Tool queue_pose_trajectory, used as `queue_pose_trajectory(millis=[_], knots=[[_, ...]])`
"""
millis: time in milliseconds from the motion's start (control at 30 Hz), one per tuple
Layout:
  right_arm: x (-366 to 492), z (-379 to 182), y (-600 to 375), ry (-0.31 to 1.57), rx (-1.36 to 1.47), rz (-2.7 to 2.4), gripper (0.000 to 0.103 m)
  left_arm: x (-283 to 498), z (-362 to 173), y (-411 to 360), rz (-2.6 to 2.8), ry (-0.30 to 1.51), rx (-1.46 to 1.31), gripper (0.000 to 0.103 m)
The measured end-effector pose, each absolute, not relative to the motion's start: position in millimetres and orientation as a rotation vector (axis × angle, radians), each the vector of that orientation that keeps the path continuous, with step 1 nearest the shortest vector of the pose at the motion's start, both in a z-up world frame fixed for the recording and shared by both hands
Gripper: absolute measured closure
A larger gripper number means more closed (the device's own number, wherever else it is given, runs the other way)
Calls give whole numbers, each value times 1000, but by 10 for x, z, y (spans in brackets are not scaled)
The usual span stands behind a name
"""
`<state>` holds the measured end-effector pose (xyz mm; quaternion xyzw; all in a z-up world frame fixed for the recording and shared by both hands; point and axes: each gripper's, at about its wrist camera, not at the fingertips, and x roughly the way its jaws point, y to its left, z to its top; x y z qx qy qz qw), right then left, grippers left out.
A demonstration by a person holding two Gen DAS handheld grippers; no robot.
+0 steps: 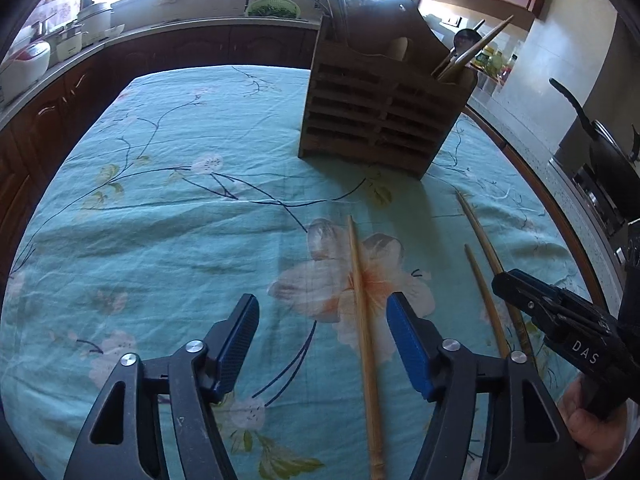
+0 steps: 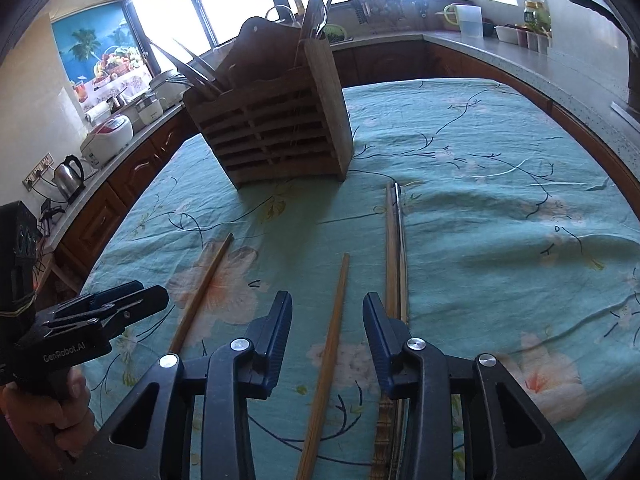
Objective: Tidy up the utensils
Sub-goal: 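Grasp a wooden chopstick with the left tool while the right tool grasps another wooden chopstick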
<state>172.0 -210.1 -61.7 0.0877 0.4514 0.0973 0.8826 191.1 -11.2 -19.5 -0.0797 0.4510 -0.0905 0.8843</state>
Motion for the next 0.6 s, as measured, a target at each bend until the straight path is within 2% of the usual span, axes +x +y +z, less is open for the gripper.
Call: queue_pose_trajectory(millis=[100, 267, 333, 400, 433, 500, 600], knots=[[1816, -679, -2056, 965, 158, 205, 69, 2123, -263, -189, -205, 967, -147, 50], [1937, -774, -1964, 1007, 92, 205, 71, 2436, -371, -298, -238, 1001, -138, 73], [1952, -771, -1908, 1007, 45, 210, 70, 2503, -399, -349, -238, 996, -105, 74], [1973, -774, -1886, 1012, 20, 215, 71, 2552, -417, -394, -230, 996, -82, 80], [1982, -775, -1881, 1010, 10, 213, 73, 2568, -422, -399, -226, 995, -83, 85], [1998, -780, -1882, 1008, -9, 190, 83, 2568, -436, -406, -221, 987, -78, 91], [1993, -775, -1872, 1004, -26, 182, 86, 2516, -440, -433, -218, 969, -54, 95]])
